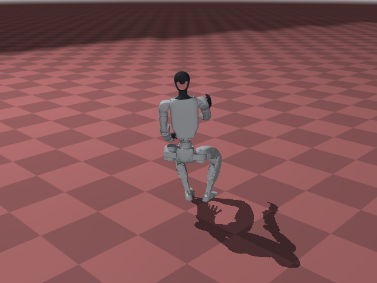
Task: Upper body actions
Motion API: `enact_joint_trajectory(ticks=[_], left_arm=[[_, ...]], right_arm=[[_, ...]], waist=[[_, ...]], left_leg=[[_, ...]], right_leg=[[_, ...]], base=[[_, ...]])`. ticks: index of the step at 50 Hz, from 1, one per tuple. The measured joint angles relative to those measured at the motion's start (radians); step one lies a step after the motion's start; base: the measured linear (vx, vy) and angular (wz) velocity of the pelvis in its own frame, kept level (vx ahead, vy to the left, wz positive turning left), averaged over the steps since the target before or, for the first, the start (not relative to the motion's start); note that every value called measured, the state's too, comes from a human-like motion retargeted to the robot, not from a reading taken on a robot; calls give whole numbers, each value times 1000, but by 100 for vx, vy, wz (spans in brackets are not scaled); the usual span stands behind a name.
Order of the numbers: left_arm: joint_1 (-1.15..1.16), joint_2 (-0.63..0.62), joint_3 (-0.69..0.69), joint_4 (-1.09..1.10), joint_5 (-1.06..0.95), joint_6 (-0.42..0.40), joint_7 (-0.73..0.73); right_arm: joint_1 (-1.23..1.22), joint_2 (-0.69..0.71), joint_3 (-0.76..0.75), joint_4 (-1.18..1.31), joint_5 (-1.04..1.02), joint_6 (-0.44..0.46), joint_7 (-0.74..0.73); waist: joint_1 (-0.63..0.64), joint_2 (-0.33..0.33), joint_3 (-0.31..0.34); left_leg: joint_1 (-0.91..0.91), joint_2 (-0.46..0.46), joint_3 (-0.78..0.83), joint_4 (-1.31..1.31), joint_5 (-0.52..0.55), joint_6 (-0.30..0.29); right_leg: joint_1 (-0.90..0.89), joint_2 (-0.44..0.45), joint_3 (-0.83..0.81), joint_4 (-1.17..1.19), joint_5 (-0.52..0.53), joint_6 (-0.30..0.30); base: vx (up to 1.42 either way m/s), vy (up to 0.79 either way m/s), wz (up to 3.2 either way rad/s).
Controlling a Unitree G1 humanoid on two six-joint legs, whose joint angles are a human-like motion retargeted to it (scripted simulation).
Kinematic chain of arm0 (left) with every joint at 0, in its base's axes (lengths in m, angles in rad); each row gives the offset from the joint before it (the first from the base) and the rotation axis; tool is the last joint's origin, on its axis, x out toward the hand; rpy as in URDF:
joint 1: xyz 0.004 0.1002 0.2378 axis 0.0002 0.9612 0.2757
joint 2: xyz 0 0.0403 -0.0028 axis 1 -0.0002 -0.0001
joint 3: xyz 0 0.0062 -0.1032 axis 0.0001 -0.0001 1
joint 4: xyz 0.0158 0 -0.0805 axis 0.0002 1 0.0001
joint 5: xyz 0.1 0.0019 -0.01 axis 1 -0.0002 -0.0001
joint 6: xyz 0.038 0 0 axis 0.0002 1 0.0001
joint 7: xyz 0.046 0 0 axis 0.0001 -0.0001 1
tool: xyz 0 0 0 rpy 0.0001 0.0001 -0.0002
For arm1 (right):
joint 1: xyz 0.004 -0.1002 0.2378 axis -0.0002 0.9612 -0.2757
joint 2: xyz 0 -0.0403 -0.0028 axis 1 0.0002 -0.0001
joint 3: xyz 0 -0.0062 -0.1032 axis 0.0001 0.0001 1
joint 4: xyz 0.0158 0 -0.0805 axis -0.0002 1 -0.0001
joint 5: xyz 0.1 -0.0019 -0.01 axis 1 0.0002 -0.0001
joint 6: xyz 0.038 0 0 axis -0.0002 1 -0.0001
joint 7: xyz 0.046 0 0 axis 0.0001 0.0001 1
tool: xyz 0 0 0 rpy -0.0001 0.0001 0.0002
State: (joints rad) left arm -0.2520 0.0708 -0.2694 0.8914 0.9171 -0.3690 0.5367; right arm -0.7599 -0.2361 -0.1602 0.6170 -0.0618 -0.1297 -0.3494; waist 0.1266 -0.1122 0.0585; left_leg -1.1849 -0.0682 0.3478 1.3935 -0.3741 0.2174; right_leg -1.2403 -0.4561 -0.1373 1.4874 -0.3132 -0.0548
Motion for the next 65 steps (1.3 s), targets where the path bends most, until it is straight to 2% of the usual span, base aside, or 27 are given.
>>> enact_joint_trajectory(ticks=[11,18,22,25,29,34,40,55,60,65], left_arm=[[16,7,12,-9,-10,3,2],[27,7,15,-12,-15,5,6],[29,7,13,-11,-18,6,11],[31,8,9,-11,-20,7,16],[35,12,7,-8,-26,7,20],[44,18,3,-7,-29,8,25],[46,21,6,-7,-29,10,25],[51,17,5,-22,-18,25,28],[47,10,3,-69,3,23,134],[10,-66,-14,-103,-102,-17,223]], right_arm=[[483,-69,60,-232,-303,-36,49],[741,-18,99,-209,-530,13,40],[848,22,115,-202,-601,45,-15],[896,44,129,-199,-633,67,-113],[927,54,151,-193,-701,89,-263],[903,60,177,-142,-774,161,-334],[852,48,192,-99,-807,279,-280],[759,83,154,-17,-809,368,-235],[720,108,130,16,-806,379,-236],[679,142,95,55,-768,390,-295]], waist=[[-13,9,-9],[-19,18,-14],[-21,26,-14],[-22,32,-16],[-26,38,-20],[-30,41,-30],[-32,45,-36],[-33,42,-34],[-41,43,-30],[-44,43,-24]], left_leg=[[-3,18,-3,7,-3,-1],[-3,29,-5,10,-4,-2],[-3,33,-5,11,-5,-2],[-3,36,-6,12,-5,-3],[-3,40,-6,13,-6,-3],[-4,46,-9,15,-7,-3],[-9,53,-17,21,-9,-5],[-11,54,-16,24,-9,-3],[-11,57,-10,26,-7,1],[-6,58,-7,25,-7,2]], right_leg=[[-3,19,-3,-5,8,-1],[-4,32,-4,-10,14,-3],[-4,37,-3,-12,18,-3],[-4,42,-3,-14,20,-3],[-4,47,-4,-17,24,-4],[0,54,0,-18,21,3],[11,59,-4,-19,13,8],[26,62,-1,-25,4,13],[28,65,0,-26,6,12],[29,67,1,-28,10,10]], base=[[0,0,0],[0,0,0],[0,0,0],[0,0,0],[0,0,0],[0,0,0],[0,0,0],[0,0,0],[0,0,0],[0,0,0]])
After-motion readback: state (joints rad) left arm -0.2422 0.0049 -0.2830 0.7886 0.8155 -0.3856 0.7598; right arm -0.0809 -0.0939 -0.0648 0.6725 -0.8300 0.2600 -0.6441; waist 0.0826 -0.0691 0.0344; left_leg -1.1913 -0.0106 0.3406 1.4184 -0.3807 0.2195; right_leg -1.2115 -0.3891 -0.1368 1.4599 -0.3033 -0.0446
